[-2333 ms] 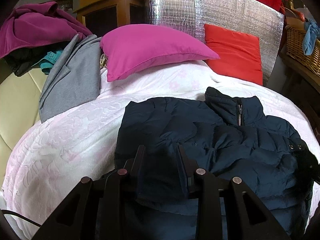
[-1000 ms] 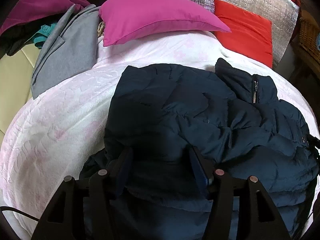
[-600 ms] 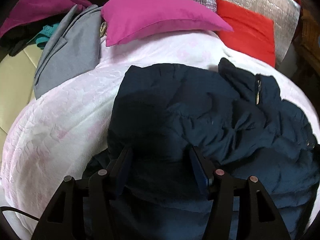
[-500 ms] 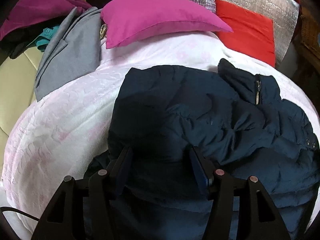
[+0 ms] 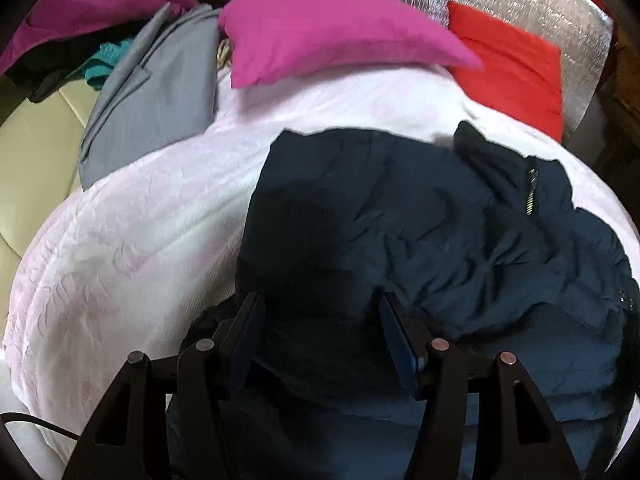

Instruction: Fold large clothes

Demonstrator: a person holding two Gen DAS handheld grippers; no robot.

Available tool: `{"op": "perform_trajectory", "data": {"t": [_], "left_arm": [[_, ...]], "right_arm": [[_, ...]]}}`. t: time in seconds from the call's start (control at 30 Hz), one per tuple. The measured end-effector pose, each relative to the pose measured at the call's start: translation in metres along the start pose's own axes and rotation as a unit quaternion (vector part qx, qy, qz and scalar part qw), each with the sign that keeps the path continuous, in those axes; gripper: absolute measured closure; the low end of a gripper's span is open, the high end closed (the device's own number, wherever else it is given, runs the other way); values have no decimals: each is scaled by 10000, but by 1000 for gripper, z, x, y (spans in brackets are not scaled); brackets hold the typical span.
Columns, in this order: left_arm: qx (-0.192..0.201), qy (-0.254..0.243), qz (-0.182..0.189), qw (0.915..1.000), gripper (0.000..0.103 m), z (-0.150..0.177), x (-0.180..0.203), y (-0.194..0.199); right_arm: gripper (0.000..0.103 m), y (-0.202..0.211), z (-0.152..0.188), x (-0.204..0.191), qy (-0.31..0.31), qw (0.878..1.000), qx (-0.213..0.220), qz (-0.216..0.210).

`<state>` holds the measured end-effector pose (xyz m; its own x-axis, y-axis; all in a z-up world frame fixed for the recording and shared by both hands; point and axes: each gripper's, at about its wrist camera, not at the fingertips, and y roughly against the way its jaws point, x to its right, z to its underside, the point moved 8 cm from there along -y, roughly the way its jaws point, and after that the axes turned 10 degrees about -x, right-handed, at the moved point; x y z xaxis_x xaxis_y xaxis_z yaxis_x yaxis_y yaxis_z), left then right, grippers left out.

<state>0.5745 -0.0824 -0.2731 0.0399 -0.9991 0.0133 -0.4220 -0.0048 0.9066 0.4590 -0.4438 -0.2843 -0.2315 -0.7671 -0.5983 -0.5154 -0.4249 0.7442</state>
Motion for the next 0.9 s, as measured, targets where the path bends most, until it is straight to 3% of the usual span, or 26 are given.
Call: {"op": "perform_trajectory", "data": {"t": [0.13,0.23,0.43,0.67,0.9], "left_arm": [[87,-63,-88,9999,41,0,2,2],[298,-28,131,9995,41,-4,5,13],[664,-403,370,9963,41,-6,26,29],[191,-815,73,9965,40,1,39,0],[115,-805,1,9967,37,1,37,-2]], "right_arm": [[81,-4,0,4,-143,9999,-15,-35],[79,3,0,-14,137,9999,69,37],[79,-5,0,-64,582,9975,72,-393],[79,-54,16,-93,813,9942,-437,-553],[80,-71,28,-76,728,9933,-767,-463]]}}
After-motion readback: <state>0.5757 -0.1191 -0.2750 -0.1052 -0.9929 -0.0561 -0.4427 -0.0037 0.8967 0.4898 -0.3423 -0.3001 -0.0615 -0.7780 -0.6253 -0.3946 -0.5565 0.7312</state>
